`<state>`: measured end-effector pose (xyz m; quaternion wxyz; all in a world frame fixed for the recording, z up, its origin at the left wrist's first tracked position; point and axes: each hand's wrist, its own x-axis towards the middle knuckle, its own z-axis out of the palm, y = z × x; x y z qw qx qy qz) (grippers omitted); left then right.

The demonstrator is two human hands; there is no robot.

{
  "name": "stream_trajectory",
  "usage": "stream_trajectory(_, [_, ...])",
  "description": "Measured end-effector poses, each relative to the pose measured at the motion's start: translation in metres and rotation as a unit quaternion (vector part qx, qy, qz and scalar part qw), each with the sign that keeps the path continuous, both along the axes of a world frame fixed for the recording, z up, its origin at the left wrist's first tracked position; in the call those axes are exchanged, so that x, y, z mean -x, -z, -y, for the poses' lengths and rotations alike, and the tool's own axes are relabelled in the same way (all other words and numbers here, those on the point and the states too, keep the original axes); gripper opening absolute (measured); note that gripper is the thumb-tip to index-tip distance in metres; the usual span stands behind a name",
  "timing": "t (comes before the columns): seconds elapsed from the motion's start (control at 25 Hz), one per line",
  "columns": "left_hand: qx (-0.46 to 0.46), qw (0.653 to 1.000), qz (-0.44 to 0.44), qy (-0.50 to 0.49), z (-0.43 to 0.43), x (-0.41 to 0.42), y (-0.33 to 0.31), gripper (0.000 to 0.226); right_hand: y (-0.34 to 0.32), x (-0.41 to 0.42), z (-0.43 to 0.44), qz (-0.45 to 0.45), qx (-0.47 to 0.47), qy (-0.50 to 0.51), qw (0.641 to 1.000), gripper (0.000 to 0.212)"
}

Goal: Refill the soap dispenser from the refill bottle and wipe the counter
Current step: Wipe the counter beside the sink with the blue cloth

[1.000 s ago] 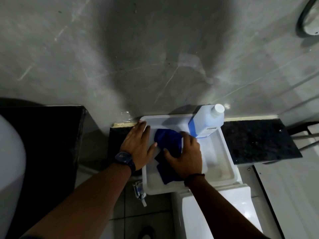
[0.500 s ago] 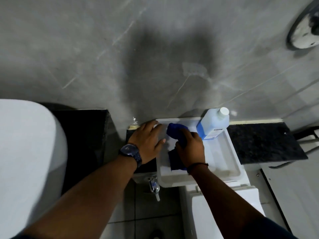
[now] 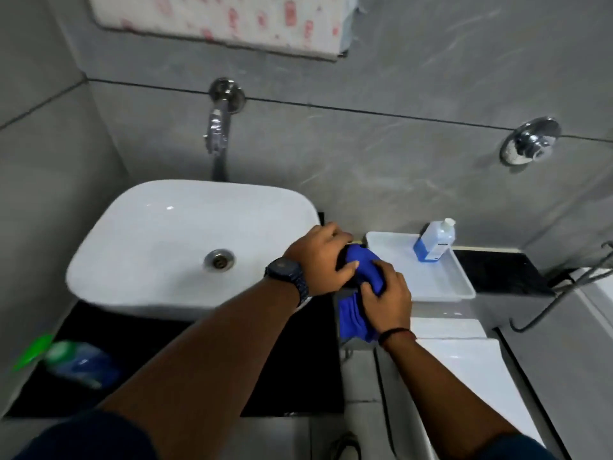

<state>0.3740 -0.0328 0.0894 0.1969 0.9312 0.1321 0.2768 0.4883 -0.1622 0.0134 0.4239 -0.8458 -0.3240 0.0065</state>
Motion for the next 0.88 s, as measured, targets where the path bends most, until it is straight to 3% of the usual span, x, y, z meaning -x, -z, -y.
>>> stream_trajectory(0.2, [-0.004,1.0,0.005,-0.008,0.009,0.133,0.033,0.026,0.032,0.115,0.008,-0.055,0.048,-0.004,0.997,0.045])
stream_trajectory(0.28, [0.009,0.999,-0.034,-0.031,0.006,0.174,0.062,0.027,0.05,0.132,0.008,-0.066,0.087,0.015,0.994,0.047])
stream_trajectory(0.36, [0.056,0.989,-0.107,-0.087,0.001,0.205,0.093,0.041,0.069,0.139,0.008,-0.063,0.144,0.01,0.988,0.052])
stream_trajectory(0.48, [0.122,0.946,-0.248,-0.17,-0.003,0.242,0.138,0.088,0.099,0.147,0.009,0.022,0.26,-0.041,0.964,0.057])
stream_trajectory(0.56, [0.14,0.922,-0.298,-0.204,-0.004,0.26,0.161,0.11,0.116,0.155,0.005,0.047,0.261,-0.037,0.964,0.054])
stream_trajectory(0.68, [0.135,0.907,-0.315,-0.246,-0.005,0.276,0.179,0.119,0.124,0.172,-0.013,0.06,0.22,-0.037,0.973,0.048])
stream_trajectory(0.88, [0.146,0.909,-0.288,-0.263,-0.01,0.28,0.181,0.124,0.125,0.222,-0.055,0.076,0.183,-0.134,0.971,0.043])
